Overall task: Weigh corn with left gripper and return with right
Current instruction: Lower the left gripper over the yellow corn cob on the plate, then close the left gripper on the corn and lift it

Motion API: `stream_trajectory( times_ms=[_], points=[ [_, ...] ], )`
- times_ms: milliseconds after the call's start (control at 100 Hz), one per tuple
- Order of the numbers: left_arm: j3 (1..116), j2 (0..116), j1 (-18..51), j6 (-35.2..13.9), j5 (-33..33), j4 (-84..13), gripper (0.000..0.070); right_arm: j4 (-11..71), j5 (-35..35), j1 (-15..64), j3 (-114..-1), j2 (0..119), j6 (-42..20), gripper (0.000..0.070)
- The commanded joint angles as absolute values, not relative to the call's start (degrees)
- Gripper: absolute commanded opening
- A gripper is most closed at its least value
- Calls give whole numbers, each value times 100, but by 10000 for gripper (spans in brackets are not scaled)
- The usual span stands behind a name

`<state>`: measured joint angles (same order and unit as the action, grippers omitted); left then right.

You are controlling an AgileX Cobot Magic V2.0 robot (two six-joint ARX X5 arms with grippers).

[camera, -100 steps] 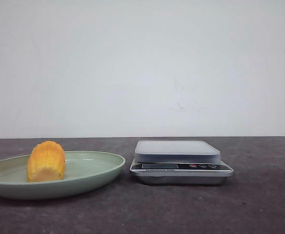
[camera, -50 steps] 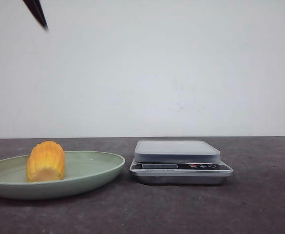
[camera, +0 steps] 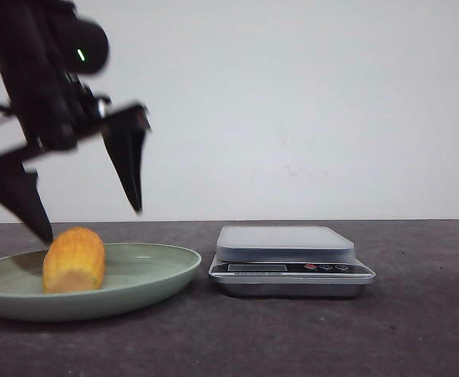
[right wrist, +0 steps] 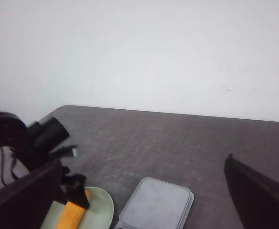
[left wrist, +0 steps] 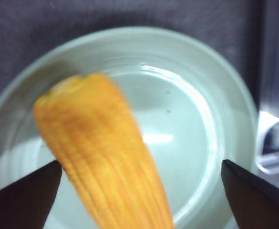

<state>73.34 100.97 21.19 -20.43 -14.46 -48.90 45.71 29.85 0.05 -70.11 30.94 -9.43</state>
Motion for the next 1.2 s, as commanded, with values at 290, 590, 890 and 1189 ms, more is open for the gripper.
stream_trajectory(
  times_ms=[290, 590, 890, 1189],
  points=[
    [7419, 10759, 2408, -2141, -1391, -4563, 19, 4742, 3000, 25, -7111, 3122, -1007, 700],
    [7481, 9808, 2521, -1844, -1551, -4344, 10, 4700, 2998, 25, -7111, 3122, -1007, 700],
    [7784, 7728, 2521, -1890, -2252, -2589, 10, 4674, 2998, 25, -7111, 3122, -1061, 700],
    [8128, 6998, 2565, -2534, -2405, -1269, 10, 4628, 2998, 25, -7111, 3122, -1138, 700]
  ],
)
